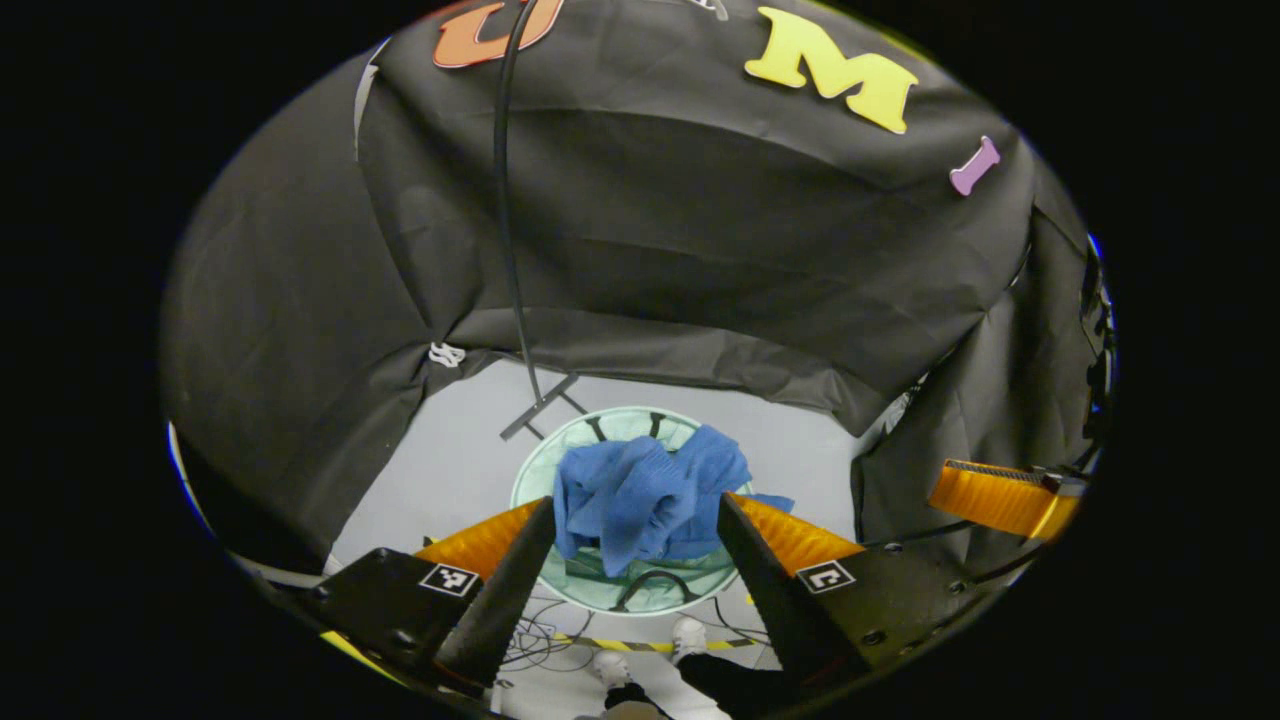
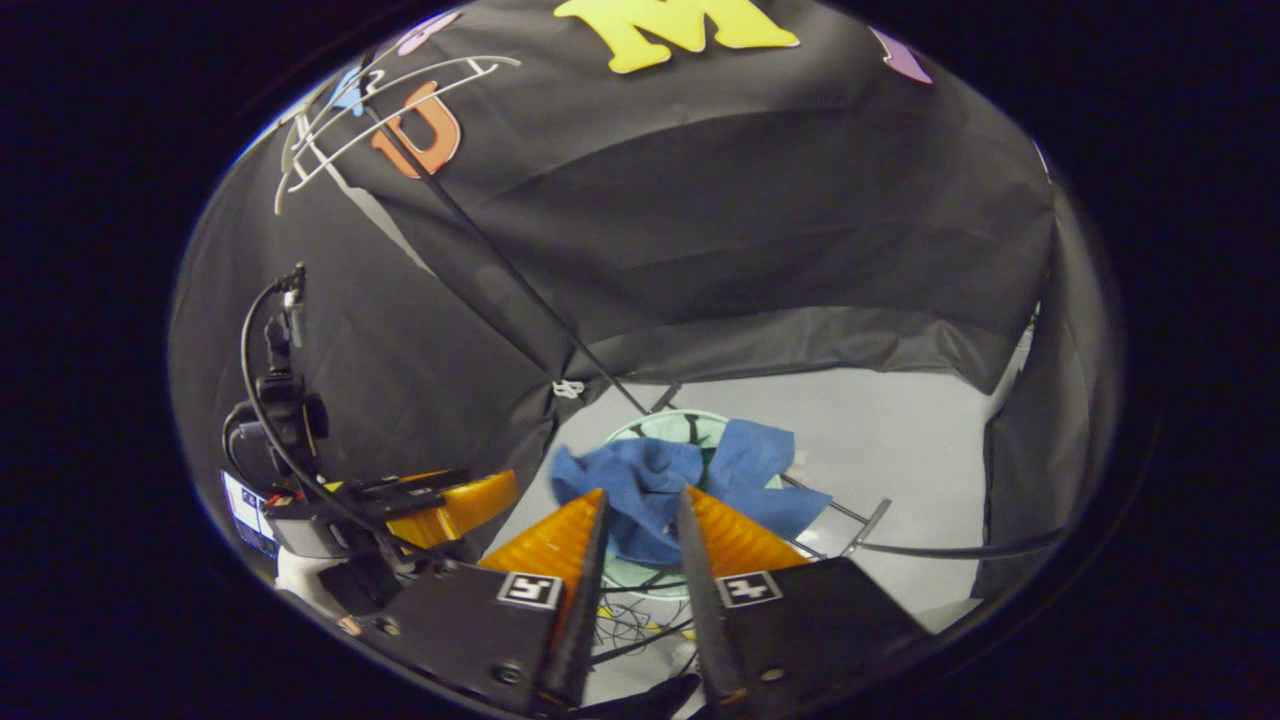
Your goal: Grasp the clothes on the hanger with both hands and then place them into the laundry hamper below.
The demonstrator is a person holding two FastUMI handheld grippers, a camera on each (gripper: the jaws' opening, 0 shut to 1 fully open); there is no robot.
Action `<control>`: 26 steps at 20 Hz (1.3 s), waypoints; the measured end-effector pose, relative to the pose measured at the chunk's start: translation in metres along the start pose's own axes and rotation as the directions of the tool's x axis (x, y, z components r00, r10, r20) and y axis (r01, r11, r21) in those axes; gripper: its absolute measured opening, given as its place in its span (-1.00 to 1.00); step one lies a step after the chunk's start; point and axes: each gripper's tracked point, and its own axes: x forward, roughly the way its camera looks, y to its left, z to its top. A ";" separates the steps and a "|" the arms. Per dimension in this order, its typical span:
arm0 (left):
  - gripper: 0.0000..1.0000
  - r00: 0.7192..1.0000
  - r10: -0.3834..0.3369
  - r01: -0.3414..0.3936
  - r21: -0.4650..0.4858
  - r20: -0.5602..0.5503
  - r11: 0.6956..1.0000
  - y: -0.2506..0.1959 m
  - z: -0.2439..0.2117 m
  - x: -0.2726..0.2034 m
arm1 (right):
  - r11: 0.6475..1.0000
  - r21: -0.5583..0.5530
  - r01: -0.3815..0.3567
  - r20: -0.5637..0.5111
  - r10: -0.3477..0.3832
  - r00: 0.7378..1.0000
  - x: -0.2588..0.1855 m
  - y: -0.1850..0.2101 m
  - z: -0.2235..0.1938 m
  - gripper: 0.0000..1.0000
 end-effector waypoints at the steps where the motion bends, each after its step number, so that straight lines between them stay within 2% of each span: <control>1: 0.92 1.000 0.007 -0.007 0.014 0.006 1.000 0.000 0.002 -0.001 | 1.000 0.001 0.012 -0.005 -0.012 1.000 0.000 -0.001 -0.001 0.09; 3: 0.92 1.000 0.006 -0.006 0.028 0.010 1.000 -0.003 0.005 -0.004 | 0.999 -0.020 0.029 -0.006 -0.030 1.000 -0.002 -0.003 -0.005 0.42; 4: 0.92 1.000 0.006 -0.006 0.031 0.015 0.999 -0.004 0.008 -0.006 | 0.999 -0.023 0.029 -0.002 -0.029 1.000 -0.003 -0.003 -0.003 0.49; 12: 0.93 0.999 0.014 -0.016 0.042 0.042 0.999 0.003 0.003 -0.023 | 0.994 -0.076 0.080 0.042 -0.077 0.996 -0.018 -0.006 -0.002 0.51; 13: 1.00 0.999 0.019 -0.021 0.044 0.048 0.999 0.003 0.002 -0.029 | 0.993 -0.086 0.085 0.047 -0.081 0.996 -0.021 -0.004 -0.002 0.51; 14: 0.92 0.998 0.019 -0.022 0.051 0.064 0.998 0.002 0.002 -0.036 | 0.992 -0.094 0.087 0.059 -0.082 0.995 -0.025 0.000 -0.003 0.51; 16: 0.93 0.993 0.029 -0.038 0.079 0.111 0.996 0.004 0.010 -0.056 | 0.988 -0.109 0.106 0.109 -0.094 0.990 -0.039 0.007 0.000 0.51; 17: 0.92 0.988 0.030 -0.046 0.101 0.151 0.994 0.003 0.019 -0.069 | 0.985 -0.121 0.120 0.155 -0.101 0.983 -0.049 0.010 0.006 0.58; 19: 0.92 0.968 0.032 -0.071 0.146 0.251 0.987 0.003 0.037 -0.105 | 0.971 -0.158 0.182 0.261 -0.136 0.956 -0.084 0.016 0.020 0.53; 20: 1.00 0.954 0.028 -0.080 0.163 0.300 0.983 0.003 0.048 -0.127 | 0.961 -0.182 0.208 0.314 -0.143 0.939 -0.106 0.024 0.025 0.53; 22: 0.93 0.924 0.008 -0.084 0.181 0.383 0.980 0.002 0.060 -0.168 | 0.944 -0.206 0.259 0.420 -0.154 0.894 -0.144 0.040 0.032 0.54; 24: 0.92 0.888 -0.013 -0.086 0.193 0.461 0.978 0.004 0.071 -0.214 | 0.938 -0.202 0.283 0.505 -0.148 0.850 -0.190 0.052 0.040 0.72; 25: 0.93 0.869 -0.023 -0.086 0.196 0.494 0.977 0.004 0.076 -0.236 | 0.937 -0.191 0.292 0.539 -0.148 0.829 -0.215 0.060 0.042 0.92; 26: 0.94 0.849 -0.028 -0.090 0.197 0.527 0.976 0.004 0.081 -0.256 | 0.939 -0.177 0.294 0.564 -0.148 0.812 -0.233 0.067 0.036 0.99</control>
